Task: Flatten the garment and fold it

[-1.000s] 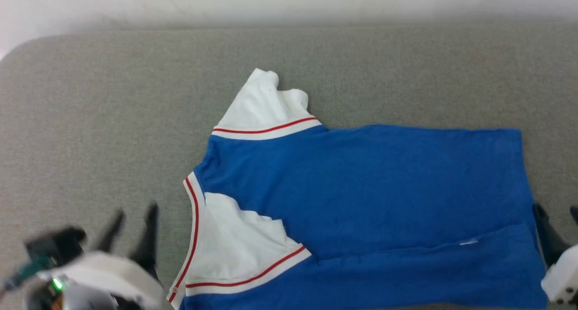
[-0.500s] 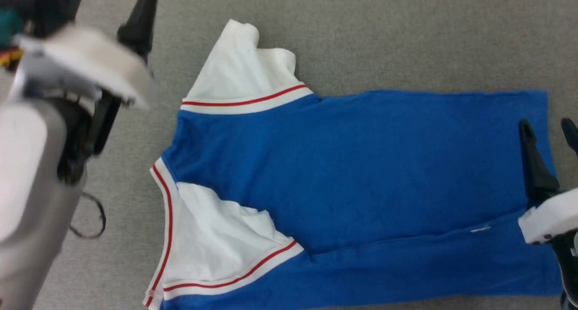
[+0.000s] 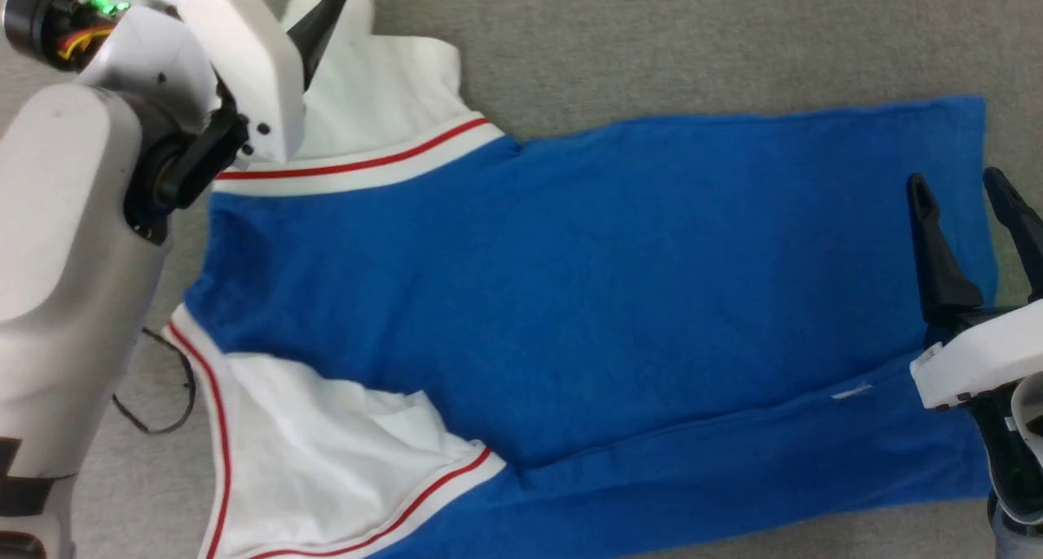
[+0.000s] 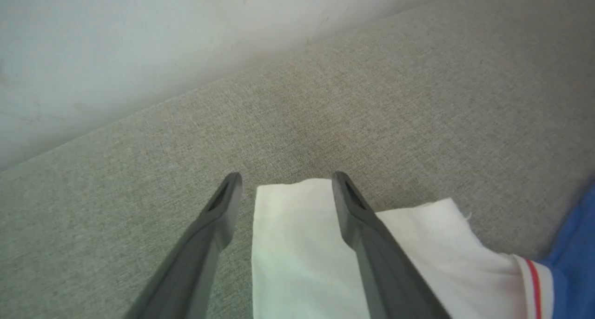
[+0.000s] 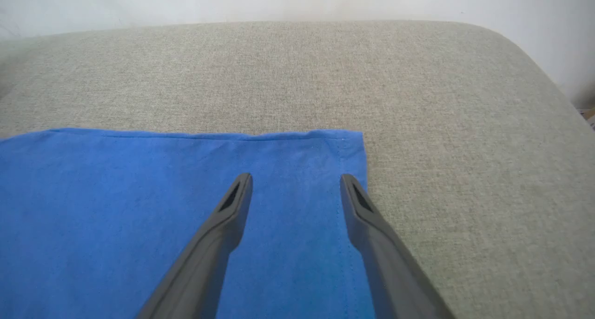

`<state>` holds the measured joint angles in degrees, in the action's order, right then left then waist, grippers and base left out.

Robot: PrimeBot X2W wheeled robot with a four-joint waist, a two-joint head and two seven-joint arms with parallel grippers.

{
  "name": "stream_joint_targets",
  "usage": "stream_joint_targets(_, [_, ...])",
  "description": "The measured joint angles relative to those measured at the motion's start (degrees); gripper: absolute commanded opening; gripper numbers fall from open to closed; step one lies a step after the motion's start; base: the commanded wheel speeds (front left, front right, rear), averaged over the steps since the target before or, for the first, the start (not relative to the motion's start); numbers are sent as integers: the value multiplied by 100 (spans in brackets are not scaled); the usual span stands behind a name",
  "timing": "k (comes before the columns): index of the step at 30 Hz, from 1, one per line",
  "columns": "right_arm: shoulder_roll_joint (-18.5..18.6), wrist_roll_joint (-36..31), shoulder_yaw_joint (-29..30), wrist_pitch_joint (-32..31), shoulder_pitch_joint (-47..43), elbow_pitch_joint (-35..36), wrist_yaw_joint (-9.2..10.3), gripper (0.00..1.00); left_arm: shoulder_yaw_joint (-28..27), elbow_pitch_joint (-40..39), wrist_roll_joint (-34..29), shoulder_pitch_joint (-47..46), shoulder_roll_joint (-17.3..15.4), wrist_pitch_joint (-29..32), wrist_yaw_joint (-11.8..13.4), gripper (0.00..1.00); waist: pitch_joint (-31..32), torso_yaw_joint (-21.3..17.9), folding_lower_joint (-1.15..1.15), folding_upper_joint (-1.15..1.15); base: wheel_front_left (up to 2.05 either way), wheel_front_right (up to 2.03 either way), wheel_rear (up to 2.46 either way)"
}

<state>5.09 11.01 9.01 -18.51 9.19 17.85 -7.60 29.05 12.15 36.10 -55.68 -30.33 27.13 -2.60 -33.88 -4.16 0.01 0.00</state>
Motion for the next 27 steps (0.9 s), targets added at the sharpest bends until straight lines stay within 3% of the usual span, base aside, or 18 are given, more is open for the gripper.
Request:
stream_joint_targets(6, [-19,8,-1,3,0,-21,0,100,73,278,86,6,-204,553,-23,100,-171,-204,-1,0,0,0,0])
stream_joint_targets(7, [-18,8,2,2,0,-19,0,100,67,263,114,1,-243,633,-21,79,-188,-223,-1,0,0,0,0])
stream_joint_targets(8, [-16,8,10,0,0,-16,0,100,63,236,151,-1,-271,697,-20,0,-203,-238,-2,0,0,0,0])
stream_joint_targets(15, [83,7,-73,-131,106,22,0,100,58,151,254,88,-291,660,63,0,-83,-202,-1,0,0,0,0])
stream_joint_targets(21, [593,120,-152,-506,705,7,0,100,42,115,215,283,-271,297,123,0,145,-112,-1,0,0,0,0])
stream_joint_targets(27, [935,218,64,-1178,1186,-508,0,100,42,43,224,330,-236,198,167,0,229,65,-1,0,0,0,0])
